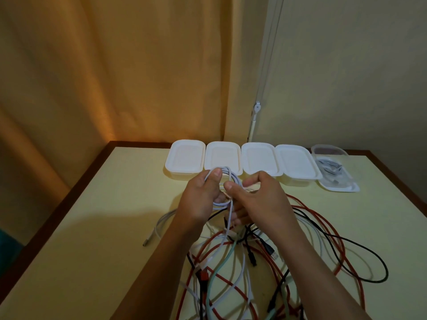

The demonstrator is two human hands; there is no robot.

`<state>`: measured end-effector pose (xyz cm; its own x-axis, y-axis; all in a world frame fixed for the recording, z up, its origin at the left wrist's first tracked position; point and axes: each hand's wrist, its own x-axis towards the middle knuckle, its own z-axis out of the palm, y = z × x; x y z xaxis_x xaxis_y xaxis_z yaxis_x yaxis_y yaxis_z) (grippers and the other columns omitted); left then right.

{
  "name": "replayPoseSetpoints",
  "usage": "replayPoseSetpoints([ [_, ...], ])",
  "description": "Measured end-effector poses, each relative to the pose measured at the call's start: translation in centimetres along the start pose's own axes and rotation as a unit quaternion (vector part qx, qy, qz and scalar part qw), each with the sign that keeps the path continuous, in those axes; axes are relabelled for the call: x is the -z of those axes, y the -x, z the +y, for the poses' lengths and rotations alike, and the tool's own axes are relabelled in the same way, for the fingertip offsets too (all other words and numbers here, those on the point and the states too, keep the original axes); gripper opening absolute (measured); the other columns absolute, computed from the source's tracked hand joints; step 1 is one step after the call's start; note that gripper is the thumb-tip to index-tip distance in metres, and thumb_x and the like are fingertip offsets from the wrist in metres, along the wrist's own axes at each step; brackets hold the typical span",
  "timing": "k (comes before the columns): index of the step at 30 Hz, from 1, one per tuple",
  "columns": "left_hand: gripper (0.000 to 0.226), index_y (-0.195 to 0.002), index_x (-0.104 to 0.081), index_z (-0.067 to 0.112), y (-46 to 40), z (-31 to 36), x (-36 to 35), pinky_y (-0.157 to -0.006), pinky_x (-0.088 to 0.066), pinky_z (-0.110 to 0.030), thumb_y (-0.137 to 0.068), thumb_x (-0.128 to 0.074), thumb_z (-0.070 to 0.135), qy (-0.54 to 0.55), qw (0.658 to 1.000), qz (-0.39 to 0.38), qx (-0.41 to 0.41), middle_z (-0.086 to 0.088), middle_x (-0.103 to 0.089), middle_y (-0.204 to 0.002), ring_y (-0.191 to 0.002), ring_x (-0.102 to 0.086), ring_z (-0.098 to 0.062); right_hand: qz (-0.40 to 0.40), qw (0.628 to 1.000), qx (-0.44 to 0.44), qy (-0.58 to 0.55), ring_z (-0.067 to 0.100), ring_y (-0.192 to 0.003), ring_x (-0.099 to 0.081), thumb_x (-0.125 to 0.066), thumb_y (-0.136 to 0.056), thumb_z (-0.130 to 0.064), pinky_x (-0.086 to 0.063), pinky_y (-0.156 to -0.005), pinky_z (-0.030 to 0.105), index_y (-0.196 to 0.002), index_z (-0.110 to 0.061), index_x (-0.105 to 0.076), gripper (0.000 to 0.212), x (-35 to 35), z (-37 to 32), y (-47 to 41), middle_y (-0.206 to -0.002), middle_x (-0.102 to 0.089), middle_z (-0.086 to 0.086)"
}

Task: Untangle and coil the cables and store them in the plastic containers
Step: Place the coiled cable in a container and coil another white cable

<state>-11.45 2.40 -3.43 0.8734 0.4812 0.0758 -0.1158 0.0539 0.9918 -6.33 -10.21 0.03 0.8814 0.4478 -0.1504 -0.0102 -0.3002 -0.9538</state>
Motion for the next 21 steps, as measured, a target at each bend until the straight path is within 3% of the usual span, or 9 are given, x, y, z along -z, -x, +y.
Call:
replayPoseSetpoints([
  [2,0.032,-0.094,-0.065,0.012,0.0,0.2,-0.2,-0.061,-0.040,-0.026,-0.104,-0.044,0.034,0.023,1.000,-0.005,0.007,-0.008,-0.059,-0.077,-0.069,-0.048,-0.016,0.000,0.999,0.026,0.029,0.020,-0.051,-0.071,-0.072,-0.090,-0.042,-0.056,-0.047,0.028,-0.109,-0.025,-0.056,0.031,0.1,0.4,-0.2,-0.064,-0.073,0.002],
  [5,0.032,-0.096,-0.065,0.009,0.0,0.4,-0.2,-0.059,-0.033,-0.029,-0.105,-0.042,0.029,0.061,0.998,-0.017,0.015,-0.011,-0.043,-0.074,-0.065,-0.035,-0.016,0.007,0.985,0.125,0.121,0.003,-0.048,-0.059,-0.061,-0.095,-0.045,-0.041,-0.047,0.012,-0.100,-0.030,-0.069,0.017,0.1,1.4,-0.7,-0.059,-0.065,-0.017],
  [7,0.037,-0.079,-0.066,0.019,0.0,0.7,-0.2,-0.058,-0.032,-0.028,-0.105,-0.041,0.027,0.071,0.997,-0.024,0.020,0.000,-0.038,-0.063,-0.059,-0.032,-0.010,0.030,0.974,0.169,0.150,0.005,-0.052,-0.050,-0.060,-0.096,-0.043,-0.033,-0.047,0.015,-0.089,-0.024,-0.071,0.023,-0.2,1.9,-1.0,-0.057,-0.058,-0.015],
  [9,0.048,-0.062,-0.060,0.028,0.1,0.8,-0.2,-0.058,-0.033,-0.026,-0.106,-0.039,0.027,0.058,0.997,-0.039,0.028,0.005,-0.032,-0.058,-0.054,-0.031,-0.008,0.066,0.969,0.190,0.144,0.008,-0.055,-0.051,-0.063,-0.094,-0.037,-0.036,-0.050,0.019,-0.080,-0.019,-0.069,0.024,-0.3,2.3,-1.3,-0.061,-0.060,-0.007],
  [12,0.054,-0.056,-0.057,0.032,0.2,0.6,-0.1,-0.062,-0.038,-0.031,-0.106,-0.037,0.028,0.002,0.997,-0.064,0.044,0.001,-0.040,-0.056,-0.054,-0.039,-0.012,0.102,0.960,0.208,0.155,0.007,-0.053,-0.048,-0.065,-0.093,-0.026,-0.033,-0.049,0.018,-0.070,-0.015,-0.064,0.026,-0.5,2.8,-1.6,-0.057,-0.056,-0.004],
  [17,0.042,-0.073,-0.061,0.008,0.1,0.7,1.0,-0.084,-0.053,-0.052,-0.105,-0.038,0.021,-0.042,0.994,-0.073,0.068,-0.009,-0.066,-0.070,-0.070,-0.063,-0.025,0.097,0.957,0.219,0.164,0.005,-0.058,-0.058,-0.067,-0.091,-0.023,-0.042,-0.052,0.020,-0.080,-0.019,-0.074,0.014,-0.6,3.0,-2.0,-0.064,-0.066,-0.007],
  [19,0.037,-0.084,-0.066,0.007,0.1,0.4,1.4,-0.090,-0.054,-0.051,-0.105,-0.040,0.022,-0.100,0.991,-0.072,0.052,-0.007,-0.071,-0.080,-0.080,-0.068,-0.025,0.084,0.958,0.219,0.164,0.006,-0.064,-0.063,-0.068,-0.091,-0.024,-0.048,-0.055,0.023,-0.088,-0.020,-0.078,0.012,-0.6,3.0,-2.0,-0.071,-0.071,-0.008],
  [21,0.027,-0.097,-0.066,0.013,0.2,0.3,1.7,-0.088,-0.056,-0.040,-0.104,-0.045,0.027,-0.183,0.980,-0.073,0.009,-0.003,-0.073,-0.090,-0.088,-0.070,-0.019,0.064,0.958,0.219,0.174,0.006,-0.064,-0.063,-0.068,-0.092,-0.026,-0.044,-0.053,0.017,-0.088,-0.021,-0.079,0.012,-0.6,3.0,-1.9,-0.072,-0.071,-0.007],
])
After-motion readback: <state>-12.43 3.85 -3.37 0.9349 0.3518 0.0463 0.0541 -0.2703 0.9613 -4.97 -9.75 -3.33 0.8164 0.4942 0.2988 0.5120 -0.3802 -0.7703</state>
